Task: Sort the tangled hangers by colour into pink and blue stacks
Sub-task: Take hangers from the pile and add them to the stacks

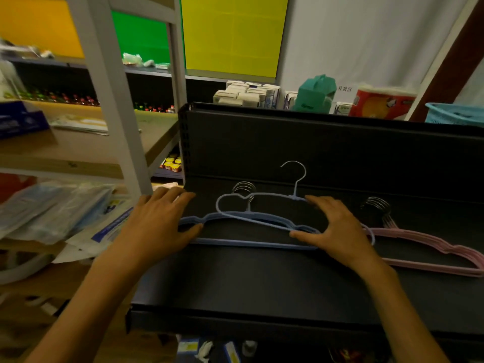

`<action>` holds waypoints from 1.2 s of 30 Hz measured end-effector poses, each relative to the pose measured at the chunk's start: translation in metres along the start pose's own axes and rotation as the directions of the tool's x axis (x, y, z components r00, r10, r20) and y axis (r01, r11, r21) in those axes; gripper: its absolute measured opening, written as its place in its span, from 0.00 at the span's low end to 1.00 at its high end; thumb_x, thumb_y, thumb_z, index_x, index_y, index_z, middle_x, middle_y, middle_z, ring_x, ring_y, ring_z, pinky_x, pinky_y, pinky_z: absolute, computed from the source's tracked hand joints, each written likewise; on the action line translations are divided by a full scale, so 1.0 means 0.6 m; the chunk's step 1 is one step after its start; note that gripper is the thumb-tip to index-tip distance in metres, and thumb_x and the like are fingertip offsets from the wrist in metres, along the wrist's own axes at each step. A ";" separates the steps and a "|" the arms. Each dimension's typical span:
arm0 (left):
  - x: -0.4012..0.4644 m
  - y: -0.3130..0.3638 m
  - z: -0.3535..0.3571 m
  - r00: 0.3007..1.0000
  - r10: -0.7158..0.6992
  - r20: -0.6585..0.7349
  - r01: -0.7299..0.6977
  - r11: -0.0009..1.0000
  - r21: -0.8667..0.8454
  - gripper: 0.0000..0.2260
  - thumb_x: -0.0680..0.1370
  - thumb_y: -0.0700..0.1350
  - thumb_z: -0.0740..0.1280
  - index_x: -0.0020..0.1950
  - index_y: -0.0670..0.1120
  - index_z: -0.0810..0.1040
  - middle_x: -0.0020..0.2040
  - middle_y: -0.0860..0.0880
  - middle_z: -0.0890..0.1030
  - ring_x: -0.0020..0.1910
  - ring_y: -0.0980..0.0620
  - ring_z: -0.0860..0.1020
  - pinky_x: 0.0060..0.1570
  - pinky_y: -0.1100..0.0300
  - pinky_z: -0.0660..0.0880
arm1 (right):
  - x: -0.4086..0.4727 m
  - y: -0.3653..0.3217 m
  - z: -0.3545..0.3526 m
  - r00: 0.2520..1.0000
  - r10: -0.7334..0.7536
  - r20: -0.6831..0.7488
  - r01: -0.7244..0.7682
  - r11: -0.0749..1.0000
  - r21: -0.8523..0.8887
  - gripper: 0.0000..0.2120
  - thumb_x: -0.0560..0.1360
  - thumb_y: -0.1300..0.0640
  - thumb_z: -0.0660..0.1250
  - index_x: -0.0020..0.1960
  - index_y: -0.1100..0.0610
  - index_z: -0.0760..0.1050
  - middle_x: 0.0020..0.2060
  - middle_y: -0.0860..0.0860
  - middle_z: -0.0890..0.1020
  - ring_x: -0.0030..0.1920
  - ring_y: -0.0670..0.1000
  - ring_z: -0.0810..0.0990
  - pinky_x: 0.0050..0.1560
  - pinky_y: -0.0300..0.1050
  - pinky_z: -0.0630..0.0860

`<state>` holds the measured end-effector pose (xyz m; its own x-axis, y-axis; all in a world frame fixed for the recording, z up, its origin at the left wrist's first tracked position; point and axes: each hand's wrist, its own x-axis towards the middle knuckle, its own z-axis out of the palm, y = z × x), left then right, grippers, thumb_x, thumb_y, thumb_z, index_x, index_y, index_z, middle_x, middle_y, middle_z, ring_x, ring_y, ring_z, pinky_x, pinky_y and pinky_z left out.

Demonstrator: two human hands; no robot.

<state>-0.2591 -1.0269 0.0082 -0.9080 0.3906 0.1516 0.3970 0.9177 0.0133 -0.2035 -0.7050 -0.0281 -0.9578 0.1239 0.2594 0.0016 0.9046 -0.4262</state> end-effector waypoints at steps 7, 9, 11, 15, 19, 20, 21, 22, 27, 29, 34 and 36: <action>-0.012 -0.009 -0.007 0.999 0.014 -0.047 -0.016 0.999 -0.029 0.33 0.74 0.63 0.61 0.75 0.53 0.55 0.73 0.51 0.61 0.71 0.49 0.58 0.68 0.50 0.60 | 0.009 -0.066 0.051 0.986 -0.070 0.151 0.069 0.998 0.013 0.42 0.63 0.33 0.70 0.72 0.43 0.59 0.70 0.46 0.64 0.69 0.47 0.63 0.66 0.44 0.63; -0.012 -0.008 -0.006 0.998 0.031 -0.053 -0.033 0.998 -0.047 0.33 0.75 0.63 0.61 0.75 0.53 0.55 0.73 0.51 0.61 0.71 0.49 0.58 0.68 0.50 0.60 | 0.013 -0.075 0.060 0.980 -0.075 0.185 0.075 0.997 0.005 0.42 0.63 0.32 0.69 0.72 0.42 0.59 0.70 0.46 0.64 0.69 0.47 0.63 0.65 0.44 0.63; -0.013 -0.008 -0.005 0.998 0.040 -0.058 -0.044 0.996 -0.071 0.32 0.75 0.62 0.61 0.75 0.52 0.56 0.73 0.50 0.61 0.71 0.49 0.58 0.68 0.50 0.60 | 0.017 -0.079 0.067 0.975 -0.072 0.210 0.072 0.997 0.007 0.42 0.63 0.31 0.69 0.72 0.42 0.59 0.71 0.46 0.64 0.69 0.47 0.63 0.65 0.44 0.63; -0.012 -0.010 -0.001 0.997 0.052 -0.056 -0.056 0.995 -0.078 0.32 0.75 0.63 0.60 0.75 0.53 0.56 0.73 0.51 0.61 0.71 0.50 0.59 0.67 0.52 0.60 | 0.020 -0.081 0.070 0.969 -0.064 0.238 0.060 0.998 0.022 0.42 0.63 0.32 0.70 0.72 0.42 0.59 0.71 0.45 0.64 0.69 0.47 0.64 0.66 0.44 0.64; -0.008 -0.014 0.001 0.998 0.042 -0.048 -0.047 0.994 -0.101 0.33 0.75 0.62 0.61 0.75 0.53 0.55 0.73 0.51 0.60 0.72 0.49 0.58 0.68 0.51 0.60 | 0.020 -0.080 0.070 0.964 -0.045 0.261 0.039 0.999 0.026 0.42 0.63 0.33 0.70 0.72 0.43 0.59 0.72 0.45 0.63 0.70 0.47 0.62 0.67 0.46 0.62; -0.007 -0.014 0.001 0.998 0.043 -0.047 -0.047 0.994 -0.103 0.32 0.75 0.62 0.61 0.75 0.53 0.55 0.73 0.50 0.60 0.72 0.49 0.58 0.68 0.51 0.60 | 0.020 -0.081 0.070 0.964 -0.047 0.262 0.041 0.999 0.027 0.42 0.63 0.33 0.70 0.72 0.43 0.59 0.72 0.45 0.63 0.70 0.47 0.62 0.67 0.45 0.61; -0.007 -0.013 0.001 0.998 0.044 -0.045 -0.048 0.993 -0.104 0.32 0.75 0.62 0.61 0.75 0.53 0.55 0.73 0.50 0.60 0.72 0.49 0.58 0.68 0.51 0.60 | 0.020 -0.081 0.070 0.963 -0.047 0.267 0.041 0.999 0.028 0.42 0.63 0.33 0.70 0.73 0.43 0.59 0.72 0.45 0.63 0.70 0.47 0.61 0.67 0.45 0.61; -0.007 -0.013 0.002 0.998 0.044 -0.043 -0.048 0.993 -0.106 0.32 0.75 0.62 0.61 0.75 0.53 0.55 0.73 0.50 0.60 0.72 0.49 0.58 0.68 0.51 0.60 | 0.021 -0.082 0.070 0.961 -0.045 0.273 0.038 0.999 0.030 0.42 0.63 0.33 0.71 0.73 0.43 0.59 0.72 0.45 0.63 0.70 0.47 0.61 0.67 0.45 0.61; -0.004 -0.010 0.000 0.998 0.051 -0.048 -0.057 0.990 -0.127 0.31 0.75 0.61 0.61 0.75 0.53 0.55 0.73 0.50 0.60 0.71 0.49 0.59 0.68 0.52 0.60 | 0.022 -0.086 0.066 0.956 -0.049 0.288 0.039 0.998 0.042 0.42 0.64 0.34 0.71 0.73 0.44 0.60 0.72 0.45 0.64 0.70 0.47 0.62 0.66 0.43 0.61; -0.003 -0.009 0.000 0.997 0.055 -0.044 -0.061 0.990 -0.125 0.31 0.75 0.61 0.61 0.75 0.53 0.55 0.73 0.50 0.61 0.71 0.49 0.59 0.68 0.52 0.60 | 0.022 -0.086 0.065 0.956 -0.048 0.288 0.037 0.998 0.042 0.41 0.64 0.35 0.71 0.73 0.44 0.60 0.72 0.45 0.64 0.70 0.47 0.62 0.65 0.42 0.61; -0.001 -0.007 0.000 0.998 0.060 -0.032 -0.064 0.988 -0.139 0.31 0.75 0.62 0.61 0.75 0.53 0.55 0.73 0.50 0.61 0.71 0.50 0.59 0.68 0.52 0.61 | 0.023 -0.087 0.064 0.950 -0.047 0.308 0.042 0.999 0.024 0.42 0.64 0.33 0.70 0.73 0.43 0.58 0.72 0.45 0.63 0.69 0.47 0.63 0.66 0.44 0.63; 0.001 -0.003 0.000 0.997 0.072 -0.024 -0.074 0.987 -0.143 0.31 0.75 0.61 0.61 0.75 0.53 0.55 0.73 0.50 0.61 0.72 0.50 0.59 0.68 0.52 0.61 | 0.019 -0.089 0.058 0.951 -0.052 0.305 0.052 0.999 0.011 0.41 0.65 0.31 0.68 0.73 0.42 0.58 0.72 0.45 0.62 0.69 0.47 0.63 0.65 0.44 0.63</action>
<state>-0.2606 -1.0282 0.0081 -0.8737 0.4536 0.1756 0.4785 0.8663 0.1431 -0.2246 -0.7662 -0.0325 -0.9985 -0.0542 0.0042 -0.0510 0.9054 -0.4214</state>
